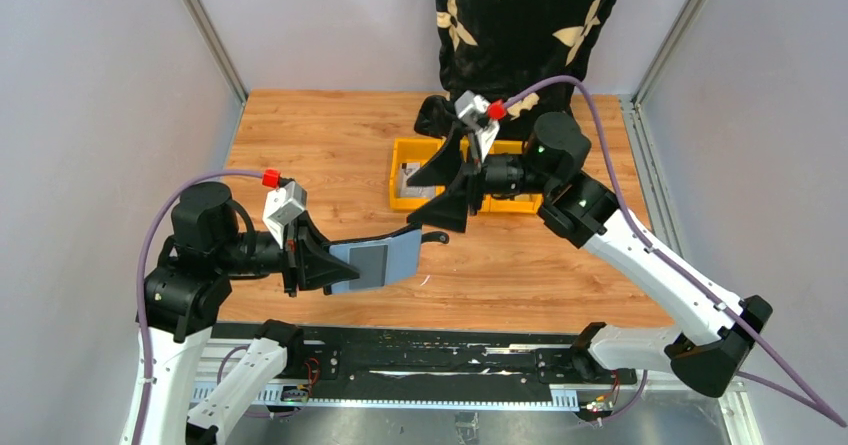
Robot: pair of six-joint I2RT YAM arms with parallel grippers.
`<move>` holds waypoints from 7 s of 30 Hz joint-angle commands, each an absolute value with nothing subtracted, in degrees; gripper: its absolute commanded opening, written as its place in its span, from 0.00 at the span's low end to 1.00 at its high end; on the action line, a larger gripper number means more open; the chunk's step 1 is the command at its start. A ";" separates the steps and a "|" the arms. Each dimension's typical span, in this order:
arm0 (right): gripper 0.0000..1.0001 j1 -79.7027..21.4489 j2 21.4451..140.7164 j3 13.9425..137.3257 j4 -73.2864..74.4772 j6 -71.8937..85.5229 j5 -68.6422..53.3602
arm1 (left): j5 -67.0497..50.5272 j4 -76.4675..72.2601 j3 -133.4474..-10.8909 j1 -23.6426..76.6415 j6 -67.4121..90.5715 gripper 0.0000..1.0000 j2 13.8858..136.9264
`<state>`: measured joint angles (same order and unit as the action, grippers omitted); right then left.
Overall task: Take the credit cards out of the card holder
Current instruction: Remove the credit card from the card holder.
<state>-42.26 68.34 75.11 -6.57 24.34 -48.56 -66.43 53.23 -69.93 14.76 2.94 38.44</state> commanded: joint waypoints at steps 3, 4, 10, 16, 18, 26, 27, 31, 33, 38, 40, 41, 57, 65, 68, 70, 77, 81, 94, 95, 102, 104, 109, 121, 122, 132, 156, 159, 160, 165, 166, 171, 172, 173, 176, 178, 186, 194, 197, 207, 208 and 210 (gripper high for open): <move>0.85 -49.85 68.97 78.87 5.74 11.66 -54.15 | -69.29 54.24 -69.89 14.99 2.15 0.00 37.57; 0.85 -50.63 68.99 78.85 6.66 10.60 -54.26 | -69.30 54.23 -69.94 14.95 2.19 0.00 37.63; 0.86 -54.78 69.57 78.24 10.81 6.53 -52.66 | -69.27 54.36 -70.31 14.94 1.70 0.00 37.70; 0.51 -57.10 71.48 79.73 13.83 5.39 -47.86 | -68.52 54.70 -70.74 14.90 0.58 0.00 38.06; 0.31 -57.51 71.51 79.82 13.27 6.37 -45.55 | -66.89 55.01 -70.85 14.93 0.05 0.00 37.96; 0.00 -58.71 71.61 79.73 12.43 11.86 -27.29 | -59.43 55.69 -71.65 14.95 -4.65 0.13 37.08; 0.00 -58.71 71.36 79.22 11.74 12.35 -26.54 | -59.98 56.15 -71.78 14.94 -5.23 0.15 36.97; 0.00 -58.71 70.92 78.28 10.39 13.04 -26.96 | -62.56 57.48 -71.86 14.94 -5.71 0.21 36.71; 0.00 -58.69 71.06 78.43 10.48 13.07 -27.33 | -64.61 57.67 -71.64 14.94 -5.52 0.25 36.46; 0.00 -58.71 71.38 79.16 10.81 13.57 -29.27 | -66.63 57.66 -71.63 14.95 -5.01 0.30 36.54; 0.00 -58.79 71.37 79.05 10.73 13.70 -29.80 | -66.79 57.66 -71.72 14.94 -4.92 0.30 36.64; 0.00 -58.97 71.44 79.16 10.79 13.82 -30.14 | -66.58 57.72 -71.80 14.94 -5.03 0.30 36.68; 0.00 -62.75 71.02 78.87 8.97 16.52 -31.64 | -42.32 51.30 -71.20 14.94 -2.75 0.53 35.54; 0.00 -62.44 69.57 74.49 -0.85 21.82 -40.14 | -65.44 51.15 -71.38 14.94 1.18 0.26 35.51; 0.00 -60.90 68.88 71.96 -4.30 24.20 -42.20 | -66.62 51.23 -73.32 14.94 4.27 0.11 37.01; 0.00 -58.92 68.61 69.79 -7.86 26.89 -44.66 | -65.95 51.18 -74.79 14.94 5.39 0.04 37.59; 0.39 -51.06 68.30 68.98 -4.15 25.18 -51.30 | -58.23 53.93 -75.55 14.94 -0.16 0.00 36.66; 0.65 -48.72 68.58 77.61 13.77 10.16 -46.05 | -57.30 58.82 -74.63 14.95 -8.07 0.00 36.05; 0.80 -60.40 84.64 102.97 35.28 -8.09 -51.04 | -59.86 61.64 -71.40 15.44 -12.81 0.00 36.42; 0.79 -60.94 85.45 104.26 36.11 -8.86 -50.75 | -60.12 61.65 -71.37 15.53 -12.77 0.00 36.41; 0.56 -63.97 90.37 108.34 36.34 -8.67 -51.00 | -62.35 61.77 -71.21 16.21 -11.87 0.00 35.90; 0.47 -64.07 90.98 108.69 35.09 -7.53 -51.52 | -63.11 61.92 -71.01 16.41 -11.66 0.00 35.49; 0.01 -64.07 90.92 107.66 30.86 -3.86 -51.53 | -63.31 61.94 -70.01 16.70 -11.18 0.08 34.53; 0.00 -58.27 70.20 70.91 -20.16 25.22 -40.36 | -51.95 59.63 -73.70 16.69 -10.07 0.37 33.07; 0.00 -58.32 68.99 68.37 -23.65 27.41 -39.52 | -48.42 57.39 -73.84 16.70 -6.83 0.28 32.54; 0.01 -60.72 67.02 58.56 -37.01 33.26 -35.54 | -58.73 46.37 -68.52 16.68 4.65 0.13 30.27; 0.10 -65.78 90.44 106.57 42.83 -14.48 -42.37 | -53.02 60.71 -72.48 16.70 -14.01 0.00 34.26; 0.00 -65.68 88.55 104.46 34.49 -11.30 -38.52 | -53.53 60.83 -72.24 16.70 -14.26 0.51 34.08; 0.00 -65.30 87.23 102.49 30.58 -9.25 -37.62 | -53.49 60.84 -72.10 16.64 -14.30 0.70 33.90; 0.00 -60.80 74.55 82.42 -6.25 9.88 -41.69 | -51.51 59.61 -71.63 16.70 -10.43 1.00 33.75; 0.00 -60.21 72.58 77.24 -13.77 13.28 -42.00 | -51.36 58.48 -71.17 16.70 -8.65 1.00 33.64; 0.00 -59.78 67.58 64.29 -37.62 26.23 -39.25 | -52.77 40.24 -64.54 16.68 11.56 1.00 29.69; 0.00 -59.83 67.39 62.75 -42.35 28.20 -38.68 | -54.14 33.87 -63.04 16.70 16.79 0.99 28.99; 0.00 -59.85 67.27 60.92 -44.78 30.24 -37.62 | -55.36 28.78 -61.39 16.70 21.87 0.98 28.63; 0.00 -59.85 66.86 55.10 -57.93 35.11 -33.07 | -58.30 20.71 -58.65 16.70 33.55 0.91 29.08; 0.00 -59.93 66.80 52.29 -63.52 36.61 -30.53 | -58.98 21.11 -58.63 16.70 33.72 0.83 29.43; 0.00 -60.03 65.46 49.93 -63.55 33.64 -26.94 | -53.76 38.43 -61.40 16.70 19.06 0.16 31.74; 0.32 -59.94 65.18 59.37 -26.02 16.90 -31.46 | -51.81 48.24 -66.12 16.66 8.54 0.00 34.78; 0.34 -59.95 67.25 67.32 -5.96 6.84 -30.93 | -51.04 54.66 -68.42 16.70 1.89 0.00 36.72; 0.21 -61.78 75.48 86.89 24.12 -8.78 -35.22 | -52.21 60.17 -70.53 16.67 -2.59 0.00 39.15; 0.20 -62.01 76.15 88.15 25.70 -9.39 -35.87 | -52.00 60.69 -70.96 16.70 -3.08 0.00 39.29; 0.20 -62.21 76.99 89.67 27.88 -10.06 -37.02 | -51.51 61.29 -71.80 16.70 -3.75 0.00 39.69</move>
